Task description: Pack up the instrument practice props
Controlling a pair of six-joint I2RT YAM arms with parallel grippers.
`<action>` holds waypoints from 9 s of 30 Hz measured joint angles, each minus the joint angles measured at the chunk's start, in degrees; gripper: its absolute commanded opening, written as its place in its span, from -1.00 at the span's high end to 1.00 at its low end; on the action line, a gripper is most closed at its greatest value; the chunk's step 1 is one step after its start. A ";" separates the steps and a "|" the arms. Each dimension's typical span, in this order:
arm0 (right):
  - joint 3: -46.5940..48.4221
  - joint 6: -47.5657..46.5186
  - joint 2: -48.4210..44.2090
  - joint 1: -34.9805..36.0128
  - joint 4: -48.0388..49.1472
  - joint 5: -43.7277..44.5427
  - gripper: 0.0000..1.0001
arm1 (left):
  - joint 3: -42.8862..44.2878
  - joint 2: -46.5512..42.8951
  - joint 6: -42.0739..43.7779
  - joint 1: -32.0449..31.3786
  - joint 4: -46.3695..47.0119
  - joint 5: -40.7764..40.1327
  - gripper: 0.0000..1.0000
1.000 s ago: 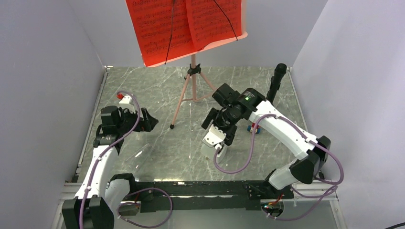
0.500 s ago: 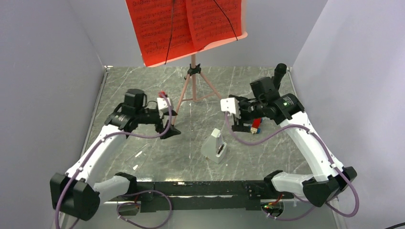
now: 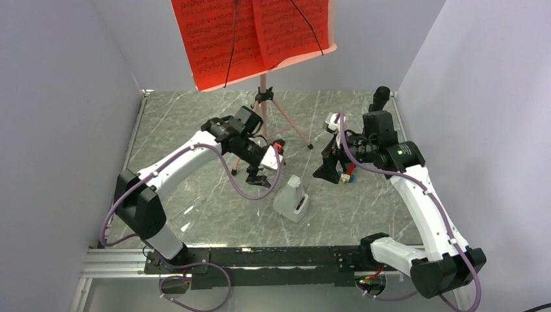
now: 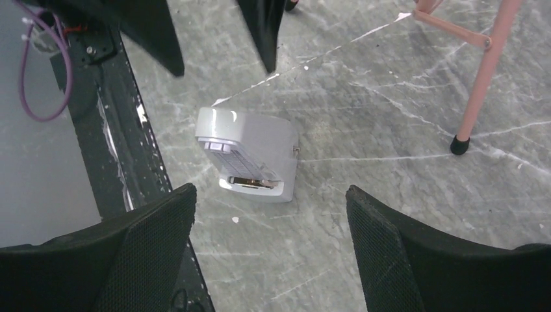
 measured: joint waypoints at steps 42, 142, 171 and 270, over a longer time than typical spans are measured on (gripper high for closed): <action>-6.03 8.20 -6.99 -7.56 -1.07 -0.57 -0.71 | 15.61 17.73 27.74 -11.19 -12.07 -2.10 -0.81; -8.92 -10.19 23.43 19.71 32.92 -0.70 0.38 | -33.44 -17.29 -32.70 6.93 39.78 -8.07 0.99; -8.79 -5.66 25.79 19.69 35.98 -0.22 0.62 | -33.57 -17.79 -30.27 6.93 38.84 -7.45 0.99; -4.72 -7.10 16.13 12.26 20.37 -0.61 -1.00 | -34.23 -31.08 -33.77 10.97 15.74 -37.24 -0.94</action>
